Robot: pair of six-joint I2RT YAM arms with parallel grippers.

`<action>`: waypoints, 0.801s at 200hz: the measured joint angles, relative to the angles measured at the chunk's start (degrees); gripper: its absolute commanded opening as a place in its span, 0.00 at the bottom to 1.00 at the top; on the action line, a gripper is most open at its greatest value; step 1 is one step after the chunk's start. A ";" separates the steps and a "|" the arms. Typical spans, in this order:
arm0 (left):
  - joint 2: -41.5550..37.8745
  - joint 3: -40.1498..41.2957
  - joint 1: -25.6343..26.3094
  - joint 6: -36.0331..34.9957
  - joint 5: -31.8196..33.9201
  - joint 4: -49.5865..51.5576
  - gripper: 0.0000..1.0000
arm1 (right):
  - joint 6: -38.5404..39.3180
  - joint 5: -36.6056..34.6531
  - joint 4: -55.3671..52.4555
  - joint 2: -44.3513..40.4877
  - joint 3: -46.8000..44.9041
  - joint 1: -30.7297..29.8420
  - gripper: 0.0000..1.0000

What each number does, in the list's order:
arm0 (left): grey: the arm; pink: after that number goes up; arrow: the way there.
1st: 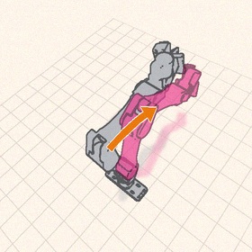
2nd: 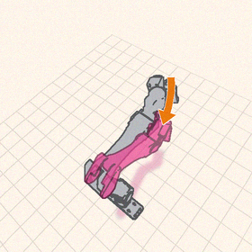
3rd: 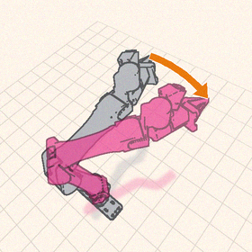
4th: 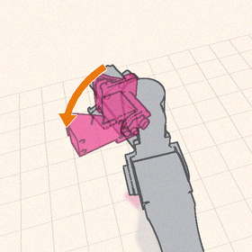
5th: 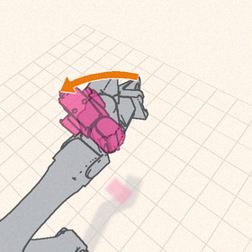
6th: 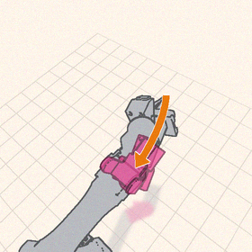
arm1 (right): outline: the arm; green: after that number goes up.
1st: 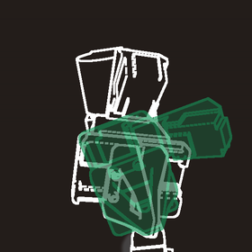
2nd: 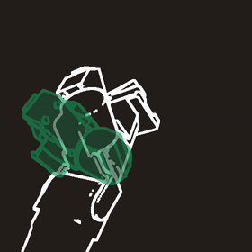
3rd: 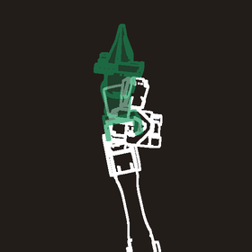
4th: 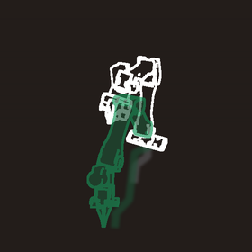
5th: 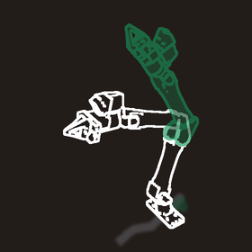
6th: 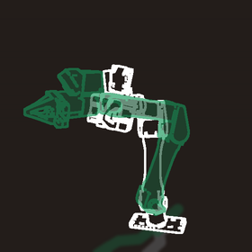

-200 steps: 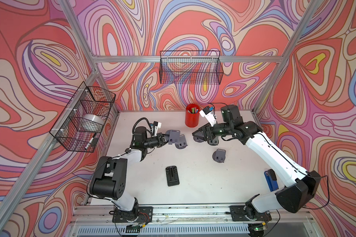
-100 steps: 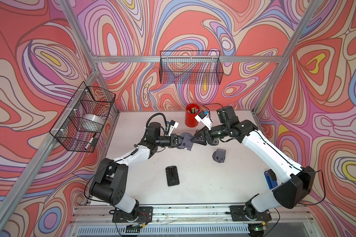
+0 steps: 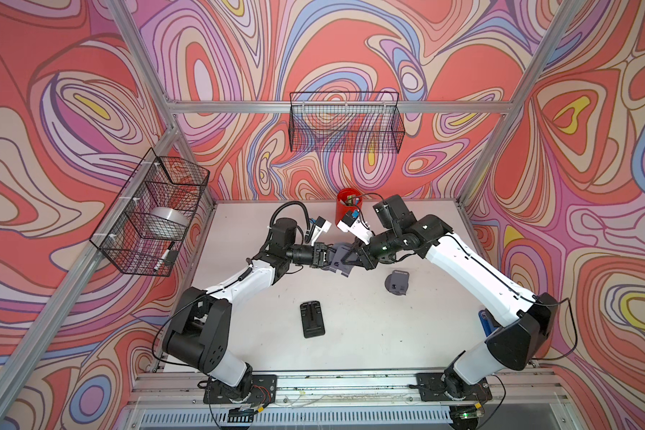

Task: Open the phone stand

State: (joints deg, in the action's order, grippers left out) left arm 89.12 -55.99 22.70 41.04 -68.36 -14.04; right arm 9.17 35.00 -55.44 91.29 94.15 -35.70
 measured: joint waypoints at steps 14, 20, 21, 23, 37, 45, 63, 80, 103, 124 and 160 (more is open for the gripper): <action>0.00 -0.52 0.07 -2.10 -1.29 2.34 0.00 | 1.05 -1.25 -1.70 0.44 1.25 -1.22 0.00; 0.00 -0.96 0.09 -2.99 -1.49 3.43 0.00 | 1.38 -2.14 -2.64 0.66 1.97 -1.64 0.00; 0.00 -1.01 0.09 -3.10 -1.53 3.56 0.00 | 1.42 -2.21 -2.75 0.68 2.03 -1.66 0.00; 0.00 -1.25 0.11 -3.61 -1.60 4.13 0.00 | 1.49 -2.45 -3.02 0.74 2.23 -1.77 0.00; 0.00 -2.58 0.09 -6.03 -1.68 7.37 0.00 | 2.43 -4.35 -5.07 1.46 4.00 -2.64 0.00; 0.00 -3.45 0.09 -7.63 -1.62 9.64 0.00 | 3.06 -5.49 -6.27 1.97 5.09 -3.13 0.00; 0.00 -4.66 0.07 -11.08 -1.20 14.12 0.00 | 4.13 -7.72 -8.28 2.89 6.51 -4.15 0.00; 0.24 -5.55 0.09 -13.99 -0.79 18.34 0.00 | 4.96 -9.25 -9.40 3.19 6.71 -4.98 0.00; 0.87 -6.75 0.20 -16.76 -0.57 22.18 0.00 | 5.60 -11.06 -10.34 3.26 6.73 -5.62 0.00; 1.09 -7.21 0.20 -18.03 -0.31 23.74 0.00 | 6.12 -12.22 -10.80 3.26 6.73 -6.05 0.00; 1.55 -8.02 0.31 -19.78 0.31 26.08 0.00 | 6.62 -14.73 -11.45 3.28 6.73 -7.04 0.00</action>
State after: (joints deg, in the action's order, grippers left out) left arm 90.67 -64.01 23.00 21.26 -68.05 12.03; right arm 15.79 20.27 -66.89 94.56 100.88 -42.74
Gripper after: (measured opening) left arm 0.058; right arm 0.049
